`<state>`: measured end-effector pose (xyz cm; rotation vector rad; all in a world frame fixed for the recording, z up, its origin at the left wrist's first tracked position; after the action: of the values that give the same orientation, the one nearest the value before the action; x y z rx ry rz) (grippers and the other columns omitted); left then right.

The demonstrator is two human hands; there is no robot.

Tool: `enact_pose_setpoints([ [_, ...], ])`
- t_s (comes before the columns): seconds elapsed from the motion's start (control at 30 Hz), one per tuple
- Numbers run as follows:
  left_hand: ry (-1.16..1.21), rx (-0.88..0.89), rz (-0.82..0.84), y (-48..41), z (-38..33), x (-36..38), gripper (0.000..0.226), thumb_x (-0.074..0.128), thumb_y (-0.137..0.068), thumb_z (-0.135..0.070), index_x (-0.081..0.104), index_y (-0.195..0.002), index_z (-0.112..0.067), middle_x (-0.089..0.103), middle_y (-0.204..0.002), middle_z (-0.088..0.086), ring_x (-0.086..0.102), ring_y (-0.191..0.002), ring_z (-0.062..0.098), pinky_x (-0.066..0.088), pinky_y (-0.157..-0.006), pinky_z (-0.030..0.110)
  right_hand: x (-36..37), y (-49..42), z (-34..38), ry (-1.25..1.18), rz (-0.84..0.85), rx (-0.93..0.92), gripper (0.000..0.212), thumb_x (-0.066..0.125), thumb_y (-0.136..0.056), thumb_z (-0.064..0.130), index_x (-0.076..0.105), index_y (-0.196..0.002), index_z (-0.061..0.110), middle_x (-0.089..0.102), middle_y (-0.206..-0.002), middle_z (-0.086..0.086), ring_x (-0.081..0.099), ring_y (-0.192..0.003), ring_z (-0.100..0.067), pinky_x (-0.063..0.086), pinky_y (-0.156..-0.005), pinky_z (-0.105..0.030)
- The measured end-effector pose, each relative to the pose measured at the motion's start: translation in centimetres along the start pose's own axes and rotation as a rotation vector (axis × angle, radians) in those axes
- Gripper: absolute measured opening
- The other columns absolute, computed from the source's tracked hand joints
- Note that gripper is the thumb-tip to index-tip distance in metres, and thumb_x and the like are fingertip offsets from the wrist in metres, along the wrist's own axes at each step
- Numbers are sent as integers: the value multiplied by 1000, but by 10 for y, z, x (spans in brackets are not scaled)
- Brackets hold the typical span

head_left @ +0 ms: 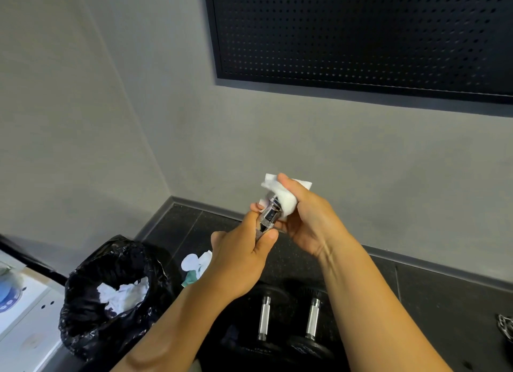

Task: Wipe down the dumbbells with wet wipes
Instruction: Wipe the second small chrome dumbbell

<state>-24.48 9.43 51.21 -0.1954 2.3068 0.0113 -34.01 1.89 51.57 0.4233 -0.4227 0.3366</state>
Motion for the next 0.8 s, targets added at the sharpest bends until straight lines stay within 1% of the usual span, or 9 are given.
enact_pose_setpoints([
  [0.07, 10, 4, -19, -1, -1, -1, 25, 39, -99, -39, 45, -122, -29, 49, -62, -10, 57, -79, 8, 15, -93, 23, -4, 1, 2, -20, -28, 18, 27, 52, -96, 29, 60, -107, 6, 69, -88, -18, 68, -89, -38, 52, -93, -47],
  [0.13, 2, 8, -20, -1, -3, -1, 26, 39, -99, -40, 44, -122, -30, 50, -64, -9, 56, -81, 8, 13, -92, 23, -10, 3, -1, -75, -21, 31, 30, 47, -99, 28, 58, -112, 2, 69, -96, -23, 69, -88, -37, 55, -85, -43],
  [0.27, -3, 4, 4, 0, 0, 2, 25, 38, -99, -42, 46, -119, -30, 52, -66, -9, 56, -86, 8, 15, -96, 25, -15, 10, -13, -223, 46, 28, 41, 50, -95, 24, 52, -127, 0, 62, -119, -27, 60, -110, -40, 51, -93, -42],
  [0.37, -25, -1, 17, 0, 4, 5, 25, 37, -99, -42, 45, -120, -31, 53, -68, -9, 57, -87, 9, 16, -96, 26, -9, 12, -10, -183, 112, -6, 40, 58, -84, 27, 58, -117, 4, 69, -100, -20, 64, -100, -37, 56, -86, -37],
  [0.43, -42, 1, 23, 1, 5, 6, 27, 37, -99, -42, 42, -124, -34, 51, -65, -9, 56, -86, 10, 19, -98, 28, -5, 10, -4, -49, 101, -9, 27, 59, -86, 28, 63, -104, 9, 70, -80, -13, 68, -88, -32, 58, -74, -32],
  [0.5, -27, -4, 29, 2, 4, 5, 29, 37, -99, -41, 40, -127, -35, 50, -64, -8, 57, -85, 11, 20, -101, 29, -2, 6, 2, 28, 67, 12, 21, 58, -90, 30, 63, -100, 13, 70, -72, -9, 70, -79, -28, 57, -74, -33],
  [0.6, 20, -13, 12, 2, 2, 3, 25, 39, -99, -42, 46, -120, -30, 50, -63, -8, 58, -81, 9, 18, -103, 28, -1, 2, 6, 3, 27, 44, 25, 56, -93, 29, 60, -100, 6, 70, -73, -15, 71, -71, -31, 58, -73, -40],
  [0.7, 19, -20, 12, 2, 1, 1, 23, 39, -98, -42, 48, -114, -28, 49, -64, -9, 58, -82, 8, 19, -102, 29, -8, 4, -1, -80, 6, 45, 30, 48, -97, 26, 56, -105, -1, 70, -79, -21, 72, -72, -31, 58, -73, -40],
  [0.8, 17, -22, 17, 1, 2, 2, 24, 37, -99, -43, 49, -113, -28, 51, -66, -8, 59, -84, 9, 21, -99, 30, -13, 10, -14, -202, -10, 29, 38, 48, -97, 28, 54, -118, -3, 69, -105, -26, 68, -95, -37, 55, -86, -43],
])
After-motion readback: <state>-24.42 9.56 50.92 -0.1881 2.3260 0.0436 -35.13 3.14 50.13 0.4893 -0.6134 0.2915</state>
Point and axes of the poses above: each hand's wrist, its own y-axis away from the middle knuckle, its own x-axis out of the palm, z = x × y, the point moved 5 cm from there along -y, towards the middle knuckle
